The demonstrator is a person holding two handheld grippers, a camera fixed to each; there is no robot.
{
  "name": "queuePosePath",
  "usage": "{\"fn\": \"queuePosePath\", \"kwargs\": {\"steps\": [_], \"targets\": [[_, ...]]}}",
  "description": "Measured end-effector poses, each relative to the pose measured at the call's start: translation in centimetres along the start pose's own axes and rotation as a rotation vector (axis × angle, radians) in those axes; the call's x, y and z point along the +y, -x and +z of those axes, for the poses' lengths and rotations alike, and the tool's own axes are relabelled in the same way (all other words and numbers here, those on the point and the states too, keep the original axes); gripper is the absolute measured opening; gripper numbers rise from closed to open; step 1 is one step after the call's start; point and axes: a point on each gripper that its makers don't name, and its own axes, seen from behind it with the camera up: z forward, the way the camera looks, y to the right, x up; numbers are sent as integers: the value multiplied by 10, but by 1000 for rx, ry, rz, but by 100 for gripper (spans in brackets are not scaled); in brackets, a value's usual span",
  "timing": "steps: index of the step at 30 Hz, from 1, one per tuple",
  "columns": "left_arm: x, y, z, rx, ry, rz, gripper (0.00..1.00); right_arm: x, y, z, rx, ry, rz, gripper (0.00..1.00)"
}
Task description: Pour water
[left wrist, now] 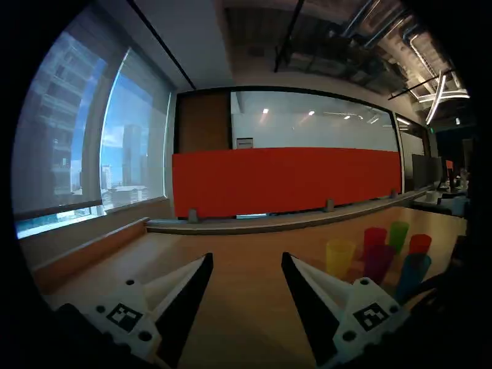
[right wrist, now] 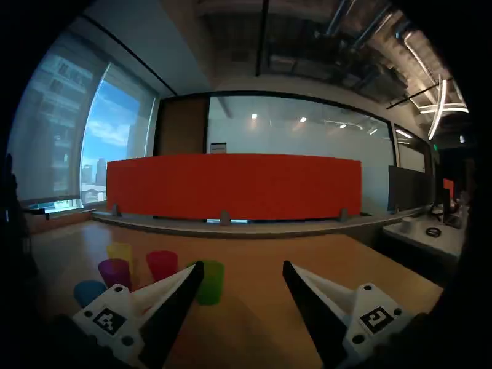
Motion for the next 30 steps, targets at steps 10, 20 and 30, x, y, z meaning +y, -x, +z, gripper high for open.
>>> {"fn": "queuePosePath", "kwargs": {"steps": [10, 20, 30], "targets": [[1, -23, 12, -48, 27, -18, 82, 2, -33, 11, -37, -15, 22, 99], [1, -73, 27, -46, 52, 5, 82, -2, -80, 23, -63, -49, 9, 99], [5, -120, 35, -26, 98, 0, 82, -15, -121, 33, -47, -90, -13, 99]]}}
